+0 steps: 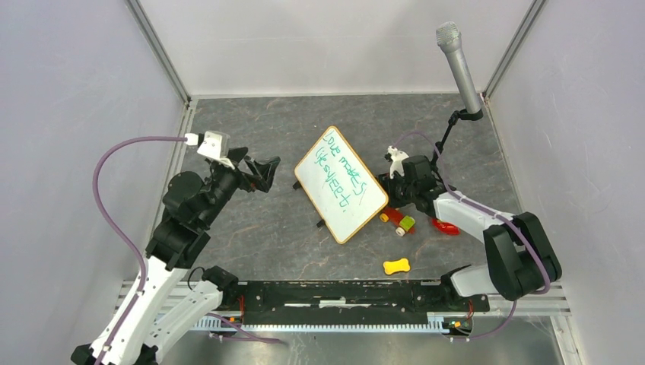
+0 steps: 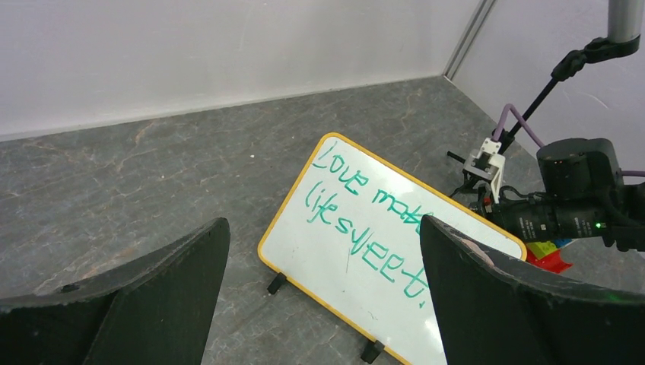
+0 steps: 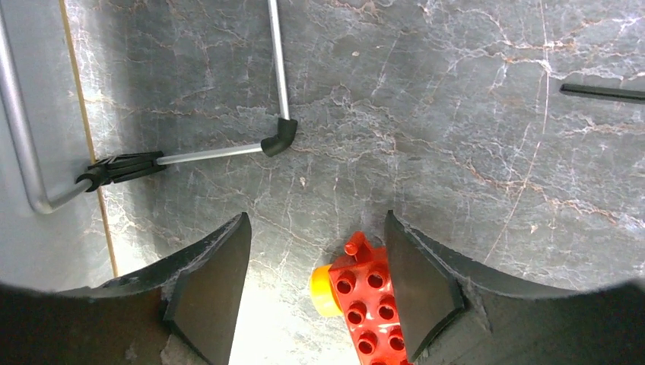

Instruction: Erase the whiteboard

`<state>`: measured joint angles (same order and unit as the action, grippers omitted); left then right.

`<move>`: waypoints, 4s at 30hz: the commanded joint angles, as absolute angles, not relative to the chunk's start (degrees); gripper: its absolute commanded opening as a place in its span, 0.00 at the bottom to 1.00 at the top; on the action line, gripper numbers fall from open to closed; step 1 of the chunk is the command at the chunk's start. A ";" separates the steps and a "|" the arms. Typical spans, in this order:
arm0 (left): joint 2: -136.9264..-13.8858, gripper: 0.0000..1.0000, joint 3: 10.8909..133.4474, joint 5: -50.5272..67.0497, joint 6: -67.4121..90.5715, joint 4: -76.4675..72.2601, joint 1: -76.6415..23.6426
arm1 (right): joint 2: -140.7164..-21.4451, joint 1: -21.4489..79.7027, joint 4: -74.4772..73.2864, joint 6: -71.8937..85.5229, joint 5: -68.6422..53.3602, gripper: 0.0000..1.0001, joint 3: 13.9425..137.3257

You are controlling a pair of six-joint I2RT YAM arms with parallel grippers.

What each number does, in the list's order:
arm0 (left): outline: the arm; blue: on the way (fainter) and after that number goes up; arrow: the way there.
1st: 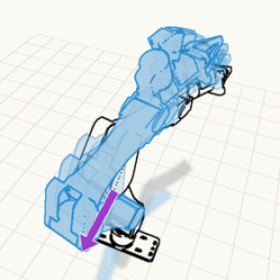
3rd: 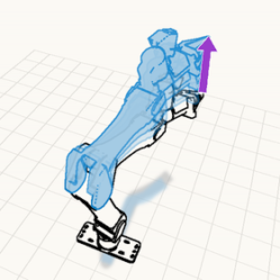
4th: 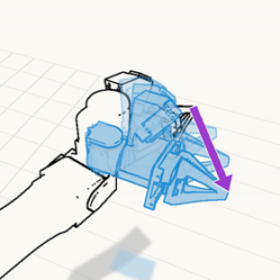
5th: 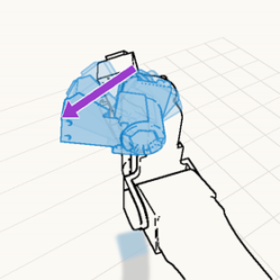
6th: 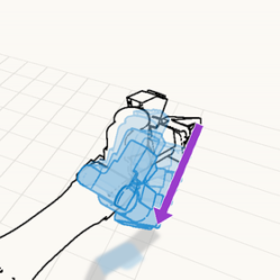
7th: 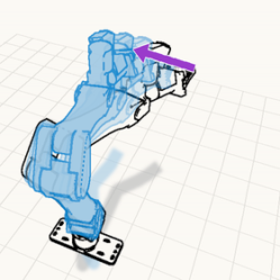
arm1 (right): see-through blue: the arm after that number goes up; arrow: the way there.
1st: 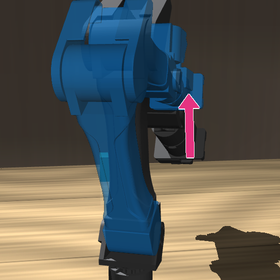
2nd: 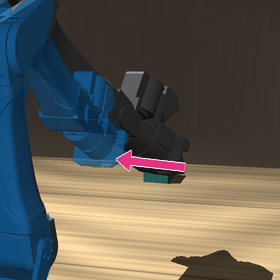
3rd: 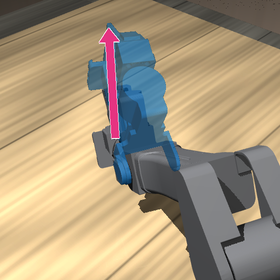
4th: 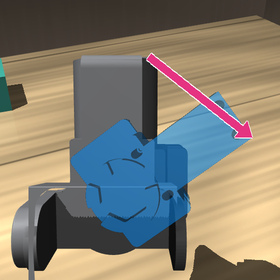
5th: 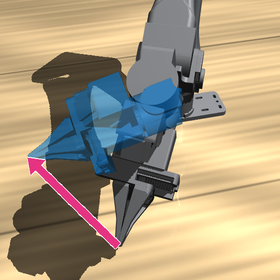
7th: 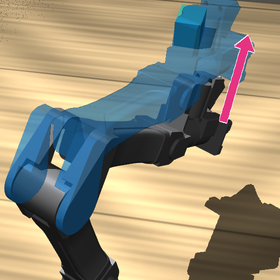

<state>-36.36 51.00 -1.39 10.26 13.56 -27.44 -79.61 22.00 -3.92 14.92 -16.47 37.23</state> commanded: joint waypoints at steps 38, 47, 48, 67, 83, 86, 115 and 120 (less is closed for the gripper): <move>-36.93 1.00 51.95 0.18 11.87 13.10 -27.18 | -46.62 40.76 -16.86 15.20 7.52 0.76 28.48; -37.31 1.00 52.02 0.18 11.78 13.10 -27.22 | -51.27 43.05 -9.74 15.80 8.21 0.76 29.00; -37.43 1.00 51.99 0.23 11.79 13.10 -27.20 | -51.89 43.07 -9.19 15.95 8.54 0.76 29.13; -37.94 1.00 51.99 0.23 11.69 13.10 -27.24 | -60.80 43.07 -0.44 15.53 9.82 0.77 30.74; -45.80 1.00 53.21 4.84 11.43 14.94 -27.29 | -44.43 43.07 -11.16 16.39 11.15 0.98 26.33; -49.34 1.00 53.76 9.55 12.91 14.75 -28.42 | -38.73 43.07 -15.80 16.73 12.04 0.98 27.87; -101.52 0.98 70.06 -5.00 12.04 10.36 -76.87 | 2.29 43.07 -29.09 16.20 34.17 0.98 34.05; -109.33 0.86 78.67 -6.46 9.85 15.17 -78.07 | 6.12 43.06 -28.91 16.44 35.67 0.98 33.49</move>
